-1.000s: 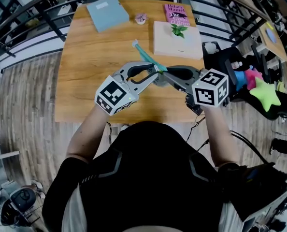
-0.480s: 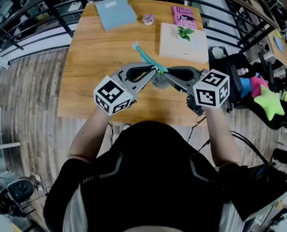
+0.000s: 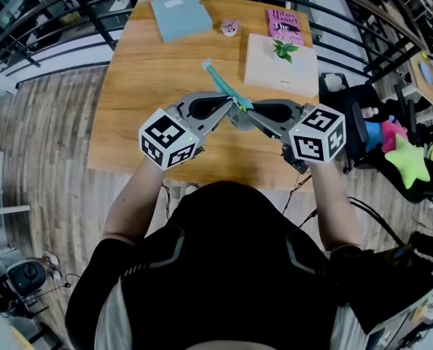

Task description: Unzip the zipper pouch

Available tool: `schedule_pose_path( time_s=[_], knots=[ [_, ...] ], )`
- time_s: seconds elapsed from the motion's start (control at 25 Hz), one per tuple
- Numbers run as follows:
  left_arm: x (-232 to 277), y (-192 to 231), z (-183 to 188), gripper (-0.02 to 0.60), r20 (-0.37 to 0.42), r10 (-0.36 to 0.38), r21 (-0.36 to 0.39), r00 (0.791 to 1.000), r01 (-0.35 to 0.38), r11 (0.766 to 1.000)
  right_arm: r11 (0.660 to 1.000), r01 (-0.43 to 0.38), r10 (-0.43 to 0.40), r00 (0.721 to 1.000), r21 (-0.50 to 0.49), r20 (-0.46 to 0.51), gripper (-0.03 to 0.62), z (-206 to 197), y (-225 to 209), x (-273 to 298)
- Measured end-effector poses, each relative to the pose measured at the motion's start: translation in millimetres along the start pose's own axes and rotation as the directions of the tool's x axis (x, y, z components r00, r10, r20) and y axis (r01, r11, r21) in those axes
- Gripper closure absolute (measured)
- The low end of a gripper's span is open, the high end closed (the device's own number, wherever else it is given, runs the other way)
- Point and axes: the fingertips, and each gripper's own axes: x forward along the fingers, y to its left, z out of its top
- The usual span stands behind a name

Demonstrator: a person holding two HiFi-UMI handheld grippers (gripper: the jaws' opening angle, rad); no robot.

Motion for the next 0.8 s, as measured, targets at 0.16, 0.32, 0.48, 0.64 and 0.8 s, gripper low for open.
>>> schedule_pose_path(
  time_s=[0.16, 0.32, 0.48, 0.64, 0.8],
  knots=[
    [-9, 16, -3, 0.549, -0.010, 0.066, -0.043, 0.998, -0.066, 0.997, 1.000, -0.006, 0.006, 1.000, -0.004, -0.020, 0.542, -3, -2, 3],
    [-17, 26, -7, 0.549, -0.030, 0.112, -0.044, 0.993, -0.114, 0.993, 1.000, -0.016, 0.016, 1.000, -0.002, -0.025, 0.542, -7, -2, 6],
    [-26, 34, -8, 0.549, -0.029, 0.155, -0.050, 0.988, -0.156, 0.986, 0.999, -0.033, 0.033, 0.999, 0.004, -0.030, 0.542, -10, -6, 9],
    [-37, 43, -10, 0.549, -0.040, 0.196, -0.062, 0.980, -0.198, 0.978, 0.999, -0.047, 0.048, 0.998, 0.008, -0.029, 0.542, -11, -6, 11],
    [-49, 49, -11, 0.549, -0.046, 0.245, -0.076, 0.968, -0.248, 0.966, 0.998, -0.063, 0.063, 0.997, 0.009, -0.032, 0.542, -11, -6, 16]
  ],
)
